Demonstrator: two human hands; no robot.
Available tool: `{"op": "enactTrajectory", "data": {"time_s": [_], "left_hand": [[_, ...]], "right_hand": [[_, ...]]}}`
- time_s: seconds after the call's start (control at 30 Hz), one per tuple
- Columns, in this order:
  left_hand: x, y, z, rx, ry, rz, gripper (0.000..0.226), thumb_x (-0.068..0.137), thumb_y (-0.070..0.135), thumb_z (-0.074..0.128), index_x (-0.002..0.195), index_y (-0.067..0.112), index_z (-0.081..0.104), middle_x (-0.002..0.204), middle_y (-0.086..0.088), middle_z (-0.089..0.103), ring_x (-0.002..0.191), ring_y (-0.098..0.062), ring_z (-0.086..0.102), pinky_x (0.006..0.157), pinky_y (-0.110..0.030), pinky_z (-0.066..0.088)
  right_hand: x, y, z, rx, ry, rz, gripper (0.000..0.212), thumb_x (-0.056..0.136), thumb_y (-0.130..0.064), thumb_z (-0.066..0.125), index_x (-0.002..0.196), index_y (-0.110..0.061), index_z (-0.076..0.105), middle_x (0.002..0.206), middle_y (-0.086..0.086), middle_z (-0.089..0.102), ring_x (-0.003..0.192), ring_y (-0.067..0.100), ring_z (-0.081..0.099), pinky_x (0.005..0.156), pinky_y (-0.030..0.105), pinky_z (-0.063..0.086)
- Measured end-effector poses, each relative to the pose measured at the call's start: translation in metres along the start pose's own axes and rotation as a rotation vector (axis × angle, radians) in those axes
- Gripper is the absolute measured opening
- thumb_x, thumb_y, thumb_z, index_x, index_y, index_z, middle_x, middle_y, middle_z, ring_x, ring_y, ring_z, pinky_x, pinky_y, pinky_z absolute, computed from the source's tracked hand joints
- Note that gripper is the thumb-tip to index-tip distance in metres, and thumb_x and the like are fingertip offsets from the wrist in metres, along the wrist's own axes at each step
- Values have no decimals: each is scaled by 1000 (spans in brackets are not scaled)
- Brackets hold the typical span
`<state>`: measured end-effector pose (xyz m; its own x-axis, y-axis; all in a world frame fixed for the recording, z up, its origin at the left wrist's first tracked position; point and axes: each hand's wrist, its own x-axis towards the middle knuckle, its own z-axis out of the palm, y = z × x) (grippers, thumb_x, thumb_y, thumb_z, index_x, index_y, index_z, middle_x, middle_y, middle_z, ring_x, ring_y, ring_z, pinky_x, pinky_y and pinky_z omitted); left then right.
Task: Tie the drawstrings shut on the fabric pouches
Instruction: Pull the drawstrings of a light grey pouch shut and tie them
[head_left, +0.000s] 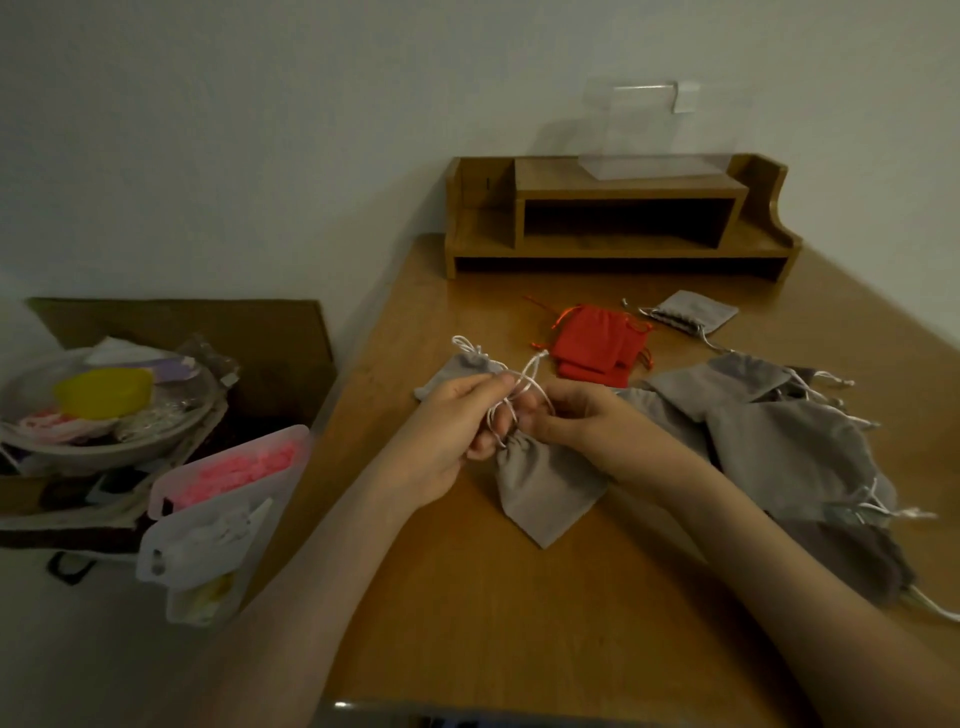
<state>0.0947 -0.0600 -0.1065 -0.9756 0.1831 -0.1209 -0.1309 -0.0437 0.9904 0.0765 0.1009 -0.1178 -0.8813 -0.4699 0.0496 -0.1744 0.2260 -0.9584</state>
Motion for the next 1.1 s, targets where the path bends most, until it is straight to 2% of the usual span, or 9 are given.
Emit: {"op": "enactTrajectory", "data": {"time_s": [0.2, 0.37, 0.5, 0.63, 0.73, 0.83, 0.93, 1.03, 1.1], "left_hand": [[-3, 3, -9, -81, -74, -61, 29, 97, 25, 48, 79, 8, 63, 61, -1, 56, 43, -4, 37, 40, -12, 27], [-3, 1, -10, -10, -53, -60, 33, 97, 27, 49, 75, 13, 68, 61, 0, 55, 47, -5, 39, 43, -14, 28], [-4, 0, -9, 80, -52, -47, 31, 99, 28, 47, 81, 10, 67, 56, 3, 49, 43, -4, 36, 41, -14, 25], [-5, 0, -7, 139, -66, -41, 29, 100, 24, 45, 87, 8, 65, 54, 4, 46, 42, -5, 33, 40, -15, 24], [-7, 0, -6, 166, -96, -53, 27, 101, 22, 44, 89, 8, 63, 52, 5, 44, 42, -5, 31, 40, -17, 23], [-7, 0, -5, 194, -150, -76, 28, 101, 23, 43, 86, 8, 62, 50, 5, 43, 40, -4, 30, 40, -16, 22], [-8, 1, -3, 218, -196, -91, 32, 101, 26, 42, 82, 9, 62, 50, 5, 42, 41, -5, 31, 41, -17, 22], [-8, 2, -2, 215, -186, -98, 33, 101, 27, 42, 81, 9, 61, 50, 4, 43, 42, -6, 31, 41, -18, 22], [-7, 2, -3, 170, -160, -94, 31, 101, 29, 42, 86, 7, 59, 51, 3, 44, 41, -6, 31, 40, -17, 23]], "right_hand": [[-4, -2, -6, 80, -2, -13, 17, 92, 4, 51, 105, 12, 58, 101, 26, 61, 90, 23, 56, 81, 29, 44], [-6, -6, -6, 201, 36, -45, 22, 86, -12, 64, 106, -3, 62, 97, 10, 63, 92, 17, 62, 85, 30, 47], [-5, -11, -7, 211, 111, -112, 10, 91, -1, 53, 94, -5, 62, 79, 6, 60, 70, 3, 59, 65, 15, 46], [-1, -5, -16, 55, 227, -119, 14, 94, -11, 55, 88, -15, 67, 72, -1, 58, 69, 10, 51, 63, 22, 40], [1, -5, -20, 14, 293, -161, 15, 95, -11, 54, 87, -15, 66, 69, -3, 57, 65, 7, 51, 62, 18, 41], [0, -9, -18, 239, 254, -167, 9, 89, -10, 57, 97, -11, 62, 70, -4, 61, 65, 4, 55, 63, 16, 46], [-2, -13, -18, 537, 112, -144, 36, 82, -10, 56, 118, -11, 54, 92, 3, 71, 79, 11, 65, 74, 21, 52], [-4, -15, -14, 431, 29, -95, 64, 77, -10, 61, 136, -22, 39, 119, 3, 65, 105, 16, 64, 88, 25, 51], [-4, -13, -10, 316, 31, -35, 76, 75, -11, 66, 140, -26, 30, 119, 3, 62, 108, 16, 63, 93, 30, 51]]}}
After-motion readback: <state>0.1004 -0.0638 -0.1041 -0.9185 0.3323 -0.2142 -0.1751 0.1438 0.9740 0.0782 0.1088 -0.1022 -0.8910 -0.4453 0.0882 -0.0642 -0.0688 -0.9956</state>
